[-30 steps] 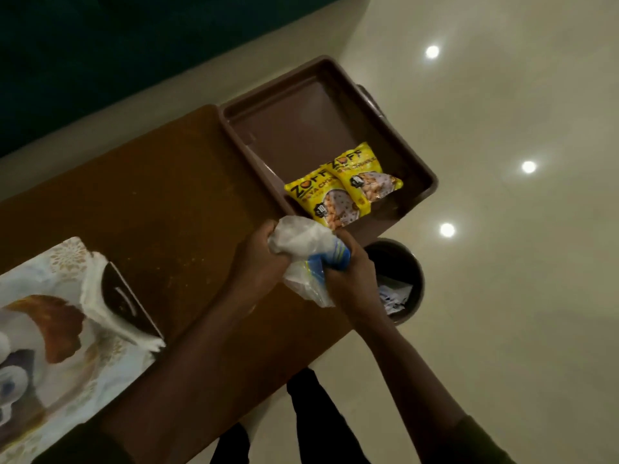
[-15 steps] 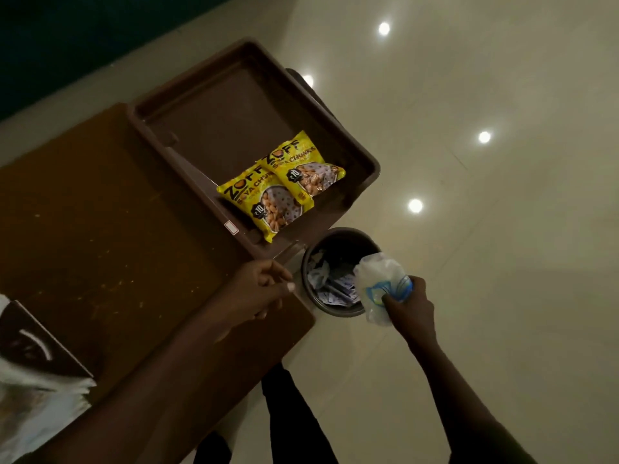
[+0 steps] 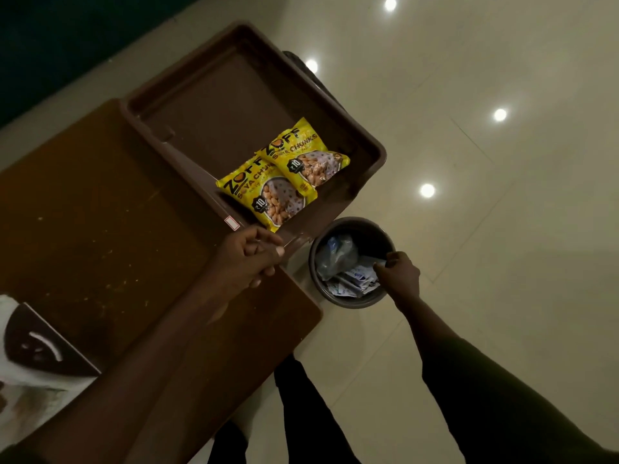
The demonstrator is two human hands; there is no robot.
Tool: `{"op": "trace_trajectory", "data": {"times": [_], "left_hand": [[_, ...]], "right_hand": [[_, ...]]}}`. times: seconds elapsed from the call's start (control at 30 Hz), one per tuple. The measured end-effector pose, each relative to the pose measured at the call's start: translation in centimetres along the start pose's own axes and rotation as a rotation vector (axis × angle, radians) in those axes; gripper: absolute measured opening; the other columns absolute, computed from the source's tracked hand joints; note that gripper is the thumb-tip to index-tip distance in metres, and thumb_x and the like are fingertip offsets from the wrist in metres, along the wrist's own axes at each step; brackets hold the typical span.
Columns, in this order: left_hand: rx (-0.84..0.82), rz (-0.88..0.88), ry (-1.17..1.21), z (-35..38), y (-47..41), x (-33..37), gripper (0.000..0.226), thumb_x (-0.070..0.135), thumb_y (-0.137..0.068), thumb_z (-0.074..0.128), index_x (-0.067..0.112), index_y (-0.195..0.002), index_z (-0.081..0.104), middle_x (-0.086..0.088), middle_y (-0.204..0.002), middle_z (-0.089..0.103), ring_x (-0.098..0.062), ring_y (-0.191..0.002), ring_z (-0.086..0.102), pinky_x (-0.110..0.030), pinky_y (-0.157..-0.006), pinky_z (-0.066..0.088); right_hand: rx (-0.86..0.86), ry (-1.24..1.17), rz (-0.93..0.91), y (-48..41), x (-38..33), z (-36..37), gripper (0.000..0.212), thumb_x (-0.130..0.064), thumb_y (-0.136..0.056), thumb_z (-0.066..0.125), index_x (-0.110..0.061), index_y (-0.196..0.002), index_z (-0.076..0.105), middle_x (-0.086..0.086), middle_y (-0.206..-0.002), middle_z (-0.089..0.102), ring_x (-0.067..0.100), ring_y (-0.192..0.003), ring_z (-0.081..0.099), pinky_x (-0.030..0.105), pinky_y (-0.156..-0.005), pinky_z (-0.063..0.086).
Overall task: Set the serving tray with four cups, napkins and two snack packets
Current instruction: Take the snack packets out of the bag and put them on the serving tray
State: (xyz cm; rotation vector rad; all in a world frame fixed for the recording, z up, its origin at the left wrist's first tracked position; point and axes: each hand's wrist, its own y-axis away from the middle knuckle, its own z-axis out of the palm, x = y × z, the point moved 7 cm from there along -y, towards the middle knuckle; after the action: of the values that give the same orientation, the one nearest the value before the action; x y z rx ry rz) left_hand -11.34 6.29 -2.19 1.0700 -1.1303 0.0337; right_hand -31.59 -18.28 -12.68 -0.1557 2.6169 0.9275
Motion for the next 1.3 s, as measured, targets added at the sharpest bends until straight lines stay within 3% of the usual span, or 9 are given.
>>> {"op": "trace_trajectory", "data": {"times": [0.13, 0.27, 0.33, 0.5, 0.73, 0.83, 1.07, 1.17, 1.3], "left_hand": [[0.045, 0.003, 0.063, -0.5, 0.4, -0.1, 0.018, 0.012, -0.088, 0.066, 0.011, -0.106, 0.064, 0.003, -0.061, 0.064, -0.006, -0.044, 0.049, -0.016, -0.039, 0.035], [0.142, 0.023, 0.156, -2.0, 0.7, 0.0, 0.019, 0.008, -0.089, 0.064, 0.010, -0.108, 0.062, -0.006, -0.076, 0.065, -0.012, -0.052, 0.054, -0.020, -0.045, 0.041], [0.214, 0.041, 0.225, -2.9, 0.7, 0.5, 0.018, 0.006, -0.089, 0.063, 0.011, -0.106, 0.062, -0.006, -0.077, 0.063, -0.014, -0.058, 0.056, -0.022, -0.049, 0.046], [0.327, 0.089, 0.413, -4.2, -0.4, 3.0, 0.021, 0.004, -0.089, 0.062, 0.009, -0.109, 0.058, -0.007, -0.086, 0.061, -0.016, -0.068, 0.058, -0.029, -0.060, 0.051], [0.416, -0.046, 0.540, -2.5, -4.4, 4.7, 0.029, 0.015, -0.085, 0.072, 0.012, -0.106, 0.052, -0.013, -0.108, 0.061, -0.023, -0.093, 0.060, -0.033, -0.077, 0.054], [0.480, -0.131, 0.483, -1.8, -5.6, 3.8, 0.037, 0.024, -0.082, 0.075, 0.013, -0.108, 0.052, -0.013, -0.123, 0.059, -0.028, -0.112, 0.057, -0.036, -0.086, 0.050], [0.617, -0.234, 0.589, -0.3, -7.3, 1.6, 0.062, 0.020, -0.084, 0.073, 0.007, -0.136, 0.041, -0.012, -0.138, 0.053, -0.031, -0.119, 0.056, -0.042, -0.097, 0.049], [0.717, -0.305, 0.662, -0.5, -7.5, 0.9, 0.073, 0.022, -0.084, 0.072, 0.012, -0.143, 0.031, -0.015, -0.144, 0.046, -0.036, -0.127, 0.051, -0.051, -0.103, 0.046], [0.709, -0.355, 0.590, -0.8, -8.0, 0.8, 0.069, 0.035, -0.084, 0.071, 0.006, -0.138, 0.042, -0.018, -0.141, 0.050, -0.037, -0.126, 0.052, -0.051, -0.102, 0.047]], "right_hand": [[0.095, -0.075, -0.132, 0.9, -3.1, -2.2, 0.033, -0.017, -0.084, 0.060, -0.009, -0.116, 0.063, 0.011, -0.114, 0.068, 0.026, -0.104, 0.064, 0.041, -0.090, 0.055], [0.278, -0.252, -0.370, 2.7, -9.7, -5.7, 0.022, -0.014, -0.088, 0.057, -0.012, -0.108, 0.066, 0.001, -0.102, 0.069, 0.007, -0.081, 0.063, 0.000, -0.064, 0.043], [0.334, -0.311, -0.505, 3.9, -13.5, -7.1, 0.017, -0.012, -0.088, 0.057, -0.013, -0.102, 0.066, -0.003, -0.096, 0.068, -0.003, -0.075, 0.059, -0.002, -0.061, 0.039], [0.214, -0.327, -0.746, 5.8, -22.1, -7.0, 0.015, -0.010, -0.085, 0.060, -0.013, -0.098, 0.066, -0.005, -0.090, 0.069, -0.002, -0.077, 0.062, 0.010, -0.067, 0.048], [-0.213, 0.021, -0.622, 1.5, -28.1, 0.3, 0.048, -0.034, -0.086, 0.068, -0.014, -0.126, 0.053, 0.006, -0.122, 0.064, 0.015, -0.097, 0.062, 0.018, -0.064, 0.046], [-0.252, 0.193, -0.589, -0.4, -28.2, 2.0, 0.063, -0.039, -0.083, 0.070, -0.013, -0.135, 0.046, 0.011, -0.132, 0.057, 0.023, -0.108, 0.061, 0.026, -0.075, 0.049], [-0.263, 0.413, -0.526, -2.7, -27.4, 3.5, 0.091, -0.049, -0.070, 0.078, -0.011, -0.140, 0.035, 0.016, -0.139, 0.048, 0.034, -0.124, 0.050, 0.052, -0.101, 0.045], [-0.262, 0.450, -0.523, -2.9, -27.5, 3.7, 0.095, -0.046, -0.067, 0.081, -0.012, -0.141, 0.034, 0.016, -0.141, 0.044, 0.034, -0.126, 0.048, 0.053, -0.103, 0.043], [-0.318, 0.478, -0.429, -3.5, -27.3, 3.9, 0.100, -0.035, -0.064, 0.085, -0.009, -0.143, 0.030, 0.016, -0.137, 0.048, 0.035, -0.125, 0.049, 0.052, -0.107, 0.039]]}}
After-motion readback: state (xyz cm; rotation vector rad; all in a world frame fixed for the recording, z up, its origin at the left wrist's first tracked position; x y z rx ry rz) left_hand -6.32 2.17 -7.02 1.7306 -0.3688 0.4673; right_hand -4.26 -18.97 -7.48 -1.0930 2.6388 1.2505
